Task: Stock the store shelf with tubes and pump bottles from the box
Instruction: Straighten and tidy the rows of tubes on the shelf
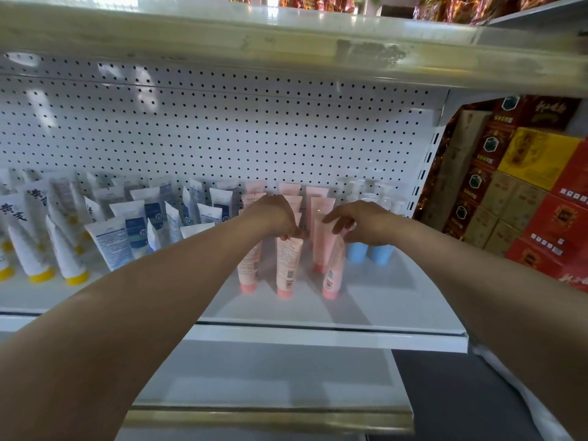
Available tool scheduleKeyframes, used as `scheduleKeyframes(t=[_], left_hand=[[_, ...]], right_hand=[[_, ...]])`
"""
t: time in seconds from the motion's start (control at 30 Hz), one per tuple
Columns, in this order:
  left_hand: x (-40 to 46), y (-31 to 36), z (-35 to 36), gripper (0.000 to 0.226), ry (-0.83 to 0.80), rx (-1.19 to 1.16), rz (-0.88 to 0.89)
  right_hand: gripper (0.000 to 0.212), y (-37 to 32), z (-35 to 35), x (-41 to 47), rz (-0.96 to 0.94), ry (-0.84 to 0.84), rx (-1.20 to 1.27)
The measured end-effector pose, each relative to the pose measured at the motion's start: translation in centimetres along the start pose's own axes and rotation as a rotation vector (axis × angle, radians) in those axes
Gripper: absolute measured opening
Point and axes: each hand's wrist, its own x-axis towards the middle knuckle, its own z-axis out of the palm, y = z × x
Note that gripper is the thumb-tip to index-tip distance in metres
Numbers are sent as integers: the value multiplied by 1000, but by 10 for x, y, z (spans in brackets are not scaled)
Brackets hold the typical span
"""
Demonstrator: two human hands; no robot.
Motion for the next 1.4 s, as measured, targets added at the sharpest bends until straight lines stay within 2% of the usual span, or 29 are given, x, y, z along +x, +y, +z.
scheduleKeyframes(t=[0.23, 0.37, 0.57, 1.13, 1.3, 1.4], left_hand=[[-2, -1, 3, 36, 43, 34, -21], [-3, -3, 3, 13, 56, -3, 47], [-2, -4, 6, 26, 103, -83, 91], [-3, -2, 8, 25, 114, -119, 87], [-19, -16, -18, 19, 228, -282, 3], [-36, -42, -33, 11, 266, -297, -68]], right_hand=[[48, 4, 9, 2, 31, 130, 35], [44, 3, 13, 4, 54, 195, 5], [39, 1, 20, 9, 64, 213, 15], [40, -4, 20, 4, 53, 164, 49], [32, -11, 5, -1, 32, 343, 248], [29, -26, -3, -6, 0, 400, 334]])
